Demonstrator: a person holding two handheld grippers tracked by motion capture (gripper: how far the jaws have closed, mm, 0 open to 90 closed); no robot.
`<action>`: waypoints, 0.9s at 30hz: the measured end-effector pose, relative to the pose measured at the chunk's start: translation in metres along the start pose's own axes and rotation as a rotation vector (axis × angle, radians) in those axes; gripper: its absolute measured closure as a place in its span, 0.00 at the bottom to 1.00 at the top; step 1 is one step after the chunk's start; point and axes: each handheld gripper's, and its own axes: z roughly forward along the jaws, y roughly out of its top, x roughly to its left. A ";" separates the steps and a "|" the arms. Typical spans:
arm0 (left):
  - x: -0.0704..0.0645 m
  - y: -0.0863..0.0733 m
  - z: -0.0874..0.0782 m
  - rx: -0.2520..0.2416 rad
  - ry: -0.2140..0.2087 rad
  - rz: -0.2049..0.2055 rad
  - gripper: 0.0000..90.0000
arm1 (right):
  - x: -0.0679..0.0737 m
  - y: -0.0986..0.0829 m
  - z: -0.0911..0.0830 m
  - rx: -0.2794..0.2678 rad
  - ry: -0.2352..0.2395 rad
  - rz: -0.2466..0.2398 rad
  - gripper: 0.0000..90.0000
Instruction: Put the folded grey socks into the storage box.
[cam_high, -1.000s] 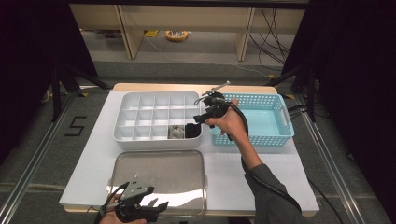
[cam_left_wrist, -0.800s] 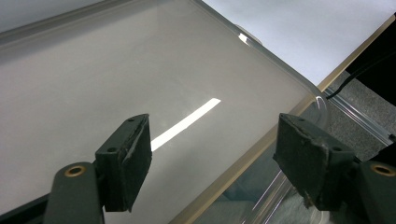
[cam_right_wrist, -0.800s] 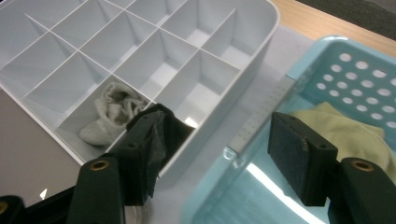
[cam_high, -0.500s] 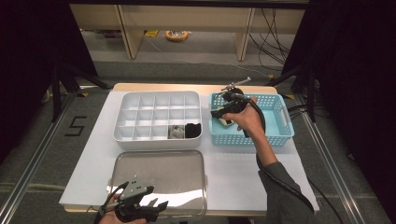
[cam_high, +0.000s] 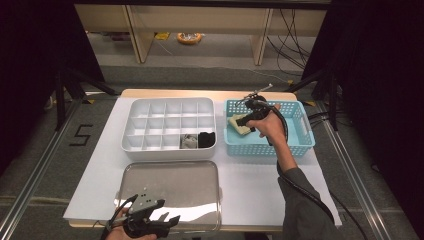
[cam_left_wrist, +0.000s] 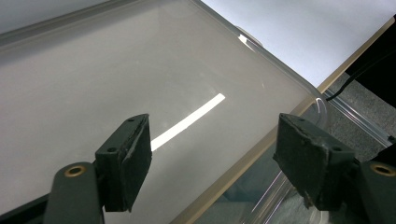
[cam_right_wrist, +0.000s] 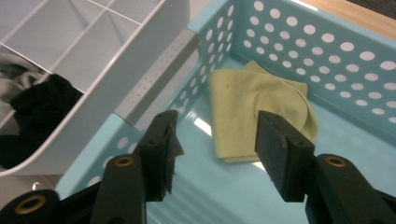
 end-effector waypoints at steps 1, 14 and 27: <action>0.000 0.000 0.001 -0.009 -0.001 0.004 0.29 | 0.000 0.000 0.002 0.012 -0.009 -0.006 0.55; 0.000 0.000 0.000 -0.015 0.000 0.000 0.29 | -0.005 0.005 0.024 0.051 -0.017 -0.032 0.61; 0.000 0.001 -0.001 -0.015 -0.004 0.004 0.29 | -0.006 0.003 0.031 0.070 -0.010 0.007 0.61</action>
